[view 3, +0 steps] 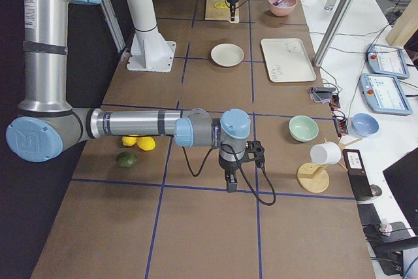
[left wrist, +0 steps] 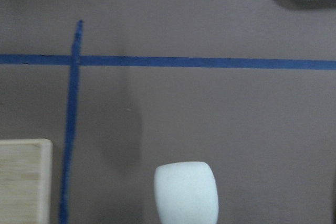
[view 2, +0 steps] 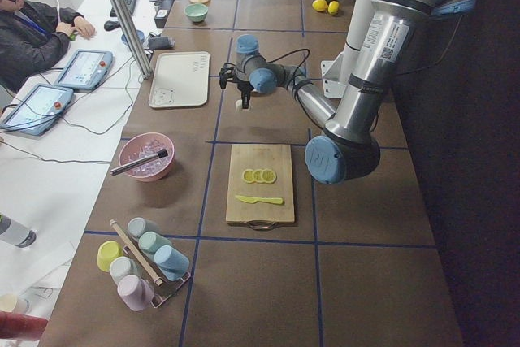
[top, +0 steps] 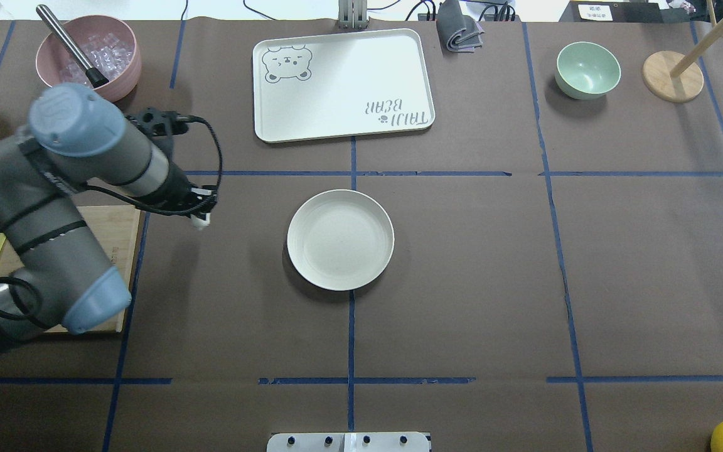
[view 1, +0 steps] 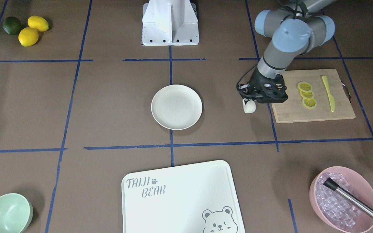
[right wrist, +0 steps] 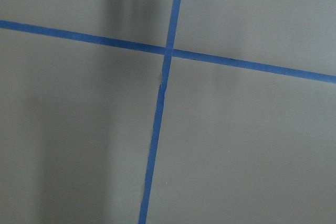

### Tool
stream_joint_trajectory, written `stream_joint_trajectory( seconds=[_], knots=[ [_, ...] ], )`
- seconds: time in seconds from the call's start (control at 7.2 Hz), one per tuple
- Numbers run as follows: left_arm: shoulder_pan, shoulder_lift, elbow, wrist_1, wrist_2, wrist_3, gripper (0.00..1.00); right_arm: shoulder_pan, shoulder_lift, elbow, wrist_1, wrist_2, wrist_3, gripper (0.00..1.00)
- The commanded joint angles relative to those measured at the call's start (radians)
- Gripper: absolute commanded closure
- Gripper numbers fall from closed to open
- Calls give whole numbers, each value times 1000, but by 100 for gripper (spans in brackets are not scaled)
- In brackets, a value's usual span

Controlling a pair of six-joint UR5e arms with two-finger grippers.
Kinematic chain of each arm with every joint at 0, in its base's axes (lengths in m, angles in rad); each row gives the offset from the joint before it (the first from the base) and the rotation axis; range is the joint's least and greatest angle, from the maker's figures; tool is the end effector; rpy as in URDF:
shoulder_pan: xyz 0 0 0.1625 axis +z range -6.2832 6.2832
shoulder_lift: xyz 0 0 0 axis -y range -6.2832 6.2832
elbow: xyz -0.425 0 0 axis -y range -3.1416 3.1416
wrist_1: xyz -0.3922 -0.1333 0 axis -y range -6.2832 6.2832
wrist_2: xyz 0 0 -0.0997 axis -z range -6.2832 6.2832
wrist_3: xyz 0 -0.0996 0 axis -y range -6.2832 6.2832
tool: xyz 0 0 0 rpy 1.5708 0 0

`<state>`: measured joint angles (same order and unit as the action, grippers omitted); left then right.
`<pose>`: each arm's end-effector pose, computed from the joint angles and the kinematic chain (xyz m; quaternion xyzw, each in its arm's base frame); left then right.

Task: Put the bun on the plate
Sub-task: 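Lift the white bun with the left gripper and carry it toward the plate, then lower the bun onto the white plate and open the left gripper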

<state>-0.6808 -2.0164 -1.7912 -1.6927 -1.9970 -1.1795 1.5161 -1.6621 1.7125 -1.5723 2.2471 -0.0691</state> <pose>0.4286 -0.4657 0.2970 0.0237 0.4223 -0.0499 0.9048 0.0459 -0.4595 0.6387 0.0255 -0.3315 -0.0664 0.9408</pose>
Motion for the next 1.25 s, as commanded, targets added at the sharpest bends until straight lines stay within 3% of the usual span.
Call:
stream_joint_trajectory(
  seconds=[0.0,0.14,0.42,0.56,0.69,0.83,0.97,1.11],
  knots=[
    [162,-234,118,64,145,-208,78,-1,-1,-2,0,0,0,0],
    [205,-348,257,50,186,-262,77,-1,-1,-2,0,3,0,0],
    [256,-392,364,0,225,-261,65,-1,-1,-4,0,3,0,0],
    [257,-393,362,-7,224,-261,50,-1,-1,-4,0,3,0,0],
    [256,-393,357,-7,222,-256,20,-1,1,-4,0,3,0,0],
    [254,-393,355,-4,222,-253,0,-1,2,-4,0,3,0,0],
    [229,-392,328,8,208,-243,0,-1,4,-4,0,3,0,0],
    [184,-359,281,27,113,-177,0,-1,4,-4,0,3,0,0]
  ],
)
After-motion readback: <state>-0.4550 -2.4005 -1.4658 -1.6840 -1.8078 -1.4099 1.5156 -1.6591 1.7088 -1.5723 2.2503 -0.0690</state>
